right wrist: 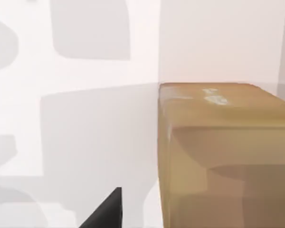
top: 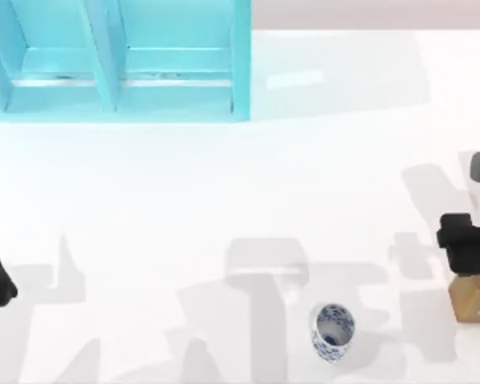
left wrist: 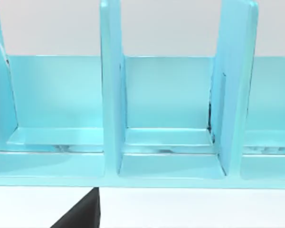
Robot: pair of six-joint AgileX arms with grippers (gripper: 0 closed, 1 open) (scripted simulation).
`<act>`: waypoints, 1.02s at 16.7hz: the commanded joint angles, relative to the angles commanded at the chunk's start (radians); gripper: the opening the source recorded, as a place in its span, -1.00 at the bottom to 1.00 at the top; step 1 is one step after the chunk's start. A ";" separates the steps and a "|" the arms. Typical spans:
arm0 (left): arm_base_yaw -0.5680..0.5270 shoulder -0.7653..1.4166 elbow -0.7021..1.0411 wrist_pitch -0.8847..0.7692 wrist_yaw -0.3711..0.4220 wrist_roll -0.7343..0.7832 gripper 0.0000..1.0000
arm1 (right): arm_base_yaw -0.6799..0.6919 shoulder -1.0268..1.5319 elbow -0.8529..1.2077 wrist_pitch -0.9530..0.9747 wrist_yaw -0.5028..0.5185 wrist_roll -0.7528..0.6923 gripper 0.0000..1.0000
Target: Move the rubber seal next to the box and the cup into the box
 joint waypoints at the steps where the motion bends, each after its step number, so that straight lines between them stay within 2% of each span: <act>1: 0.000 0.000 0.000 0.000 0.000 0.000 1.00 | 0.000 0.000 0.000 0.000 0.000 0.000 1.00; 9: 0.000 0.000 0.000 0.000 0.000 0.000 1.00 | 0.002 -0.002 0.016 -0.016 0.000 -0.001 1.00; 17: 0.000 0.000 0.000 0.000 0.000 0.000 1.00 | -0.004 -0.036 0.325 -0.365 -0.001 -0.005 1.00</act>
